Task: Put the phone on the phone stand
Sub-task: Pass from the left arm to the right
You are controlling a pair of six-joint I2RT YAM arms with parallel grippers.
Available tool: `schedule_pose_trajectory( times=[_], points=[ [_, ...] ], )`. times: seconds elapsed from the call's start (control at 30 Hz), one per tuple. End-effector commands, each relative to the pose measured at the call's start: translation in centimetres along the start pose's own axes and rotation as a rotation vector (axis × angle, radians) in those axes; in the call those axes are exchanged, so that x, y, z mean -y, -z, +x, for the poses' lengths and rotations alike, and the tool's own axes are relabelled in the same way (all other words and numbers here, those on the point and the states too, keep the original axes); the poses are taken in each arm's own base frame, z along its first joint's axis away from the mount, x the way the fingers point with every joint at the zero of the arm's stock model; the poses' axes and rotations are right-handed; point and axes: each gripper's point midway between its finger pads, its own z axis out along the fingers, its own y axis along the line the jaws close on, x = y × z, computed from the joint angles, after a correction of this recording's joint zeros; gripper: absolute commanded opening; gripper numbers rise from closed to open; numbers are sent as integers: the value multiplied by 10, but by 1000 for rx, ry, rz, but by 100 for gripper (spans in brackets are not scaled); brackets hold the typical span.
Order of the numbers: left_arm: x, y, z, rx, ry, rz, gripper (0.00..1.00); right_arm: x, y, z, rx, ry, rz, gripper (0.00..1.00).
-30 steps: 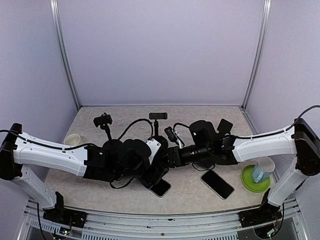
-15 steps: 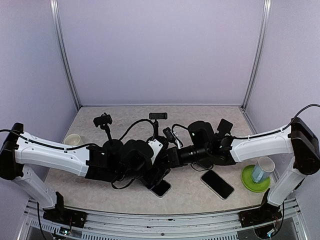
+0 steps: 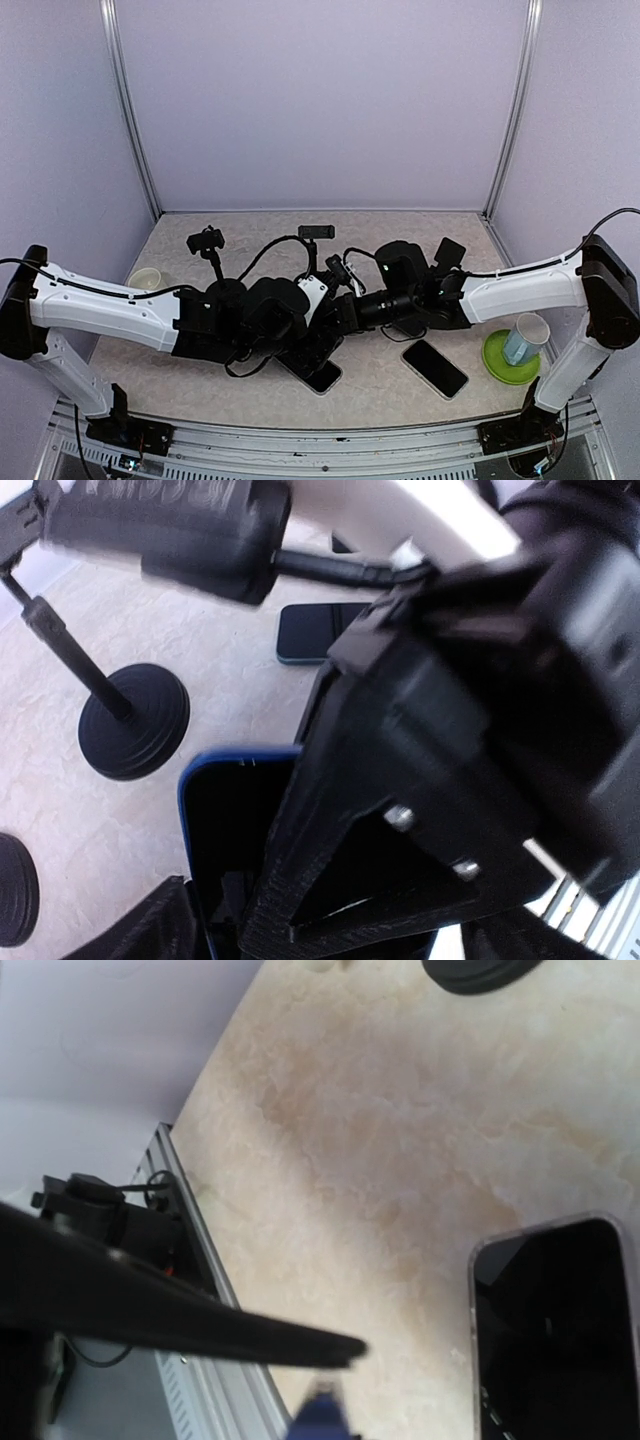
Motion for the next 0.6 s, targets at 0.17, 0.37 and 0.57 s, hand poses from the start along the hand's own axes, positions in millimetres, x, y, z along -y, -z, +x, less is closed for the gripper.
schedule_pose_trajectory(
  times=[0.17,0.37,0.57],
  points=[
    [7,27,-43,128,53,41,99,-3,6,-13,33,84,45,0],
    [-4,41,-48,171,88,25,99,0,13,-16,34,154,84,0],
    [-20,57,-52,209,124,-3,99,-3,24,-21,48,256,119,0]
  ],
)
